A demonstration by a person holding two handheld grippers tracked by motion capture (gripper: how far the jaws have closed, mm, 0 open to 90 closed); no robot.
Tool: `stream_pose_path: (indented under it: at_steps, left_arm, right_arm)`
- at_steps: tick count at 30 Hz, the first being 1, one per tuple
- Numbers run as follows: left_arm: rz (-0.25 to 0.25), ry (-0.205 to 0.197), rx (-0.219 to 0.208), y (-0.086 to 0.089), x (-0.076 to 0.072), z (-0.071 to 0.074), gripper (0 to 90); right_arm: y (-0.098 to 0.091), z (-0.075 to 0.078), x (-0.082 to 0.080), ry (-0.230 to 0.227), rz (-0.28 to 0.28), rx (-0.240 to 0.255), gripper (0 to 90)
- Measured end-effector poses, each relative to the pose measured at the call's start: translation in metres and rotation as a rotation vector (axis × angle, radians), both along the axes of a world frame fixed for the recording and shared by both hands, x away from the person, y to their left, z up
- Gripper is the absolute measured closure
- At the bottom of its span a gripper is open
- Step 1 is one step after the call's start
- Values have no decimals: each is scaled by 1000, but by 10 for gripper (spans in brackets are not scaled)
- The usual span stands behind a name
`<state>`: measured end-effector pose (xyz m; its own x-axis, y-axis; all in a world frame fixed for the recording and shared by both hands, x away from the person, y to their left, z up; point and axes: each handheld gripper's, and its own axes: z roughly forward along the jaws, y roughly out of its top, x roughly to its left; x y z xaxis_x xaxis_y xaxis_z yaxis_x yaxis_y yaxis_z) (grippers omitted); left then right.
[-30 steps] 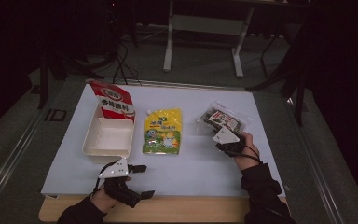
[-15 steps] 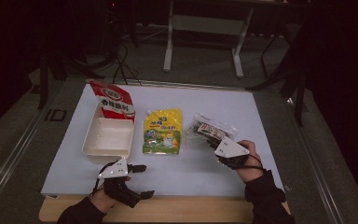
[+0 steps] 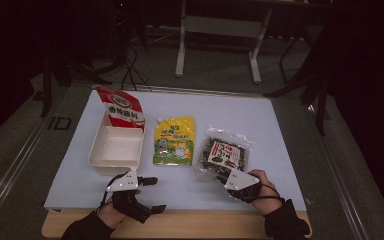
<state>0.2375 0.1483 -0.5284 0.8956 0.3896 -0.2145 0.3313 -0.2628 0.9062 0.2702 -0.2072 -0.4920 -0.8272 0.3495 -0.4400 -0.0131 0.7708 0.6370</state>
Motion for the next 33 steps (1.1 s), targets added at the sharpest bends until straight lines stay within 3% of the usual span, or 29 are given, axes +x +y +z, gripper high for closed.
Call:
stream_pose_path:
  at_steps: [8,12,16,20,26,31,33]
  left_arm:
    - [0,-3,6,0,0,0,46]
    - [-3,-5,9,-1,0,0,46]
    - [-3,-5,8,-1,0,0,46]
    - [-3,-7,8,-1,0,0,46]
    - [-3,-9,7,-2,-1,0,46]
    - [-5,-6,6,-3,0,0,46]
    - [-5,-4,2,-3,0,0,46]
  right_arm:
    - [0,-8,1,109,-9,9,650]
    - [-3,3,4,202,-21,38,608]
    - [-10,15,7,240,-38,104,612]
    - [-20,27,9,210,-72,157,634]
    - [-43,36,25,143,-210,201,655]
    - [-68,38,44,123,-333,258,593]
    - [-78,37,51,121,-393,282,517]
